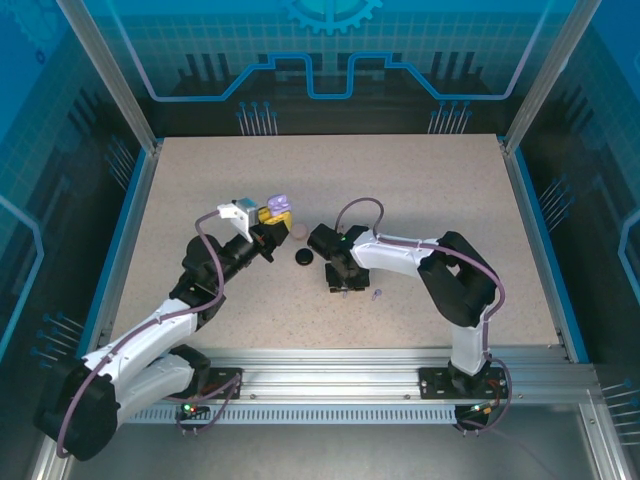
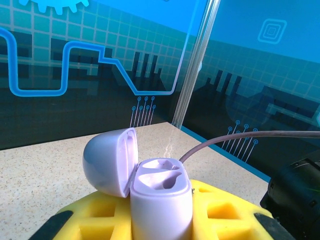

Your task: Insert wireless bluetooth earbuds into charging case

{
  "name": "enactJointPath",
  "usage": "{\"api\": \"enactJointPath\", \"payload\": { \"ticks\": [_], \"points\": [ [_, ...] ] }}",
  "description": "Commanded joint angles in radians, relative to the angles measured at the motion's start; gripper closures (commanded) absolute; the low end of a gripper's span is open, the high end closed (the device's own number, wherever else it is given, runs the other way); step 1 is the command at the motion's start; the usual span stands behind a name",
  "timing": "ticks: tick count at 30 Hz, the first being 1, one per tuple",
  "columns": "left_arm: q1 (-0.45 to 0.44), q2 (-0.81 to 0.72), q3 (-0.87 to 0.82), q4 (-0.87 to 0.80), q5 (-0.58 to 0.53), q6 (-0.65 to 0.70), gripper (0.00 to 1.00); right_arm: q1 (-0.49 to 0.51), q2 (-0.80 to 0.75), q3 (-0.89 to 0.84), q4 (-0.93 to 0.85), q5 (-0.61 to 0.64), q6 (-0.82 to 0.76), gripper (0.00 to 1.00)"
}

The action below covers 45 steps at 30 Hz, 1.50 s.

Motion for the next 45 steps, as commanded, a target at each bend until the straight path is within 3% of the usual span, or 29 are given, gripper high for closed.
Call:
{"api": "enactJointPath", "payload": {
  "ticks": [1, 17, 28, 33, 45],
  "points": [
    [-0.008, -0.017, -0.012, 0.046, -0.015, 0.029, 1.0, 0.015, 0.024, 0.023, -0.03, 0.02, 0.029, 0.63],
    [-0.007, -0.012, -0.004, 0.032, -0.013, 0.036, 1.0, 0.014, 0.032, 0.001, -0.007, -0.001, 0.045, 0.69],
    [-0.009, -0.014, -0.002, 0.017, -0.012, 0.033, 1.0, -0.002, 0.014, -0.049, 0.033, -0.017, 0.052, 0.78],
    [-0.009, -0.014, -0.002, 0.021, -0.009, 0.031, 1.0, -0.003, -0.032, -0.074, 0.053, -0.012, 0.053, 0.84],
    [-0.012, -0.009, -0.009, 0.043, 0.029, 0.023, 1.0, -0.016, -0.251, -0.053, 0.023, 0.049, 0.0, 0.84]
  ]
}}
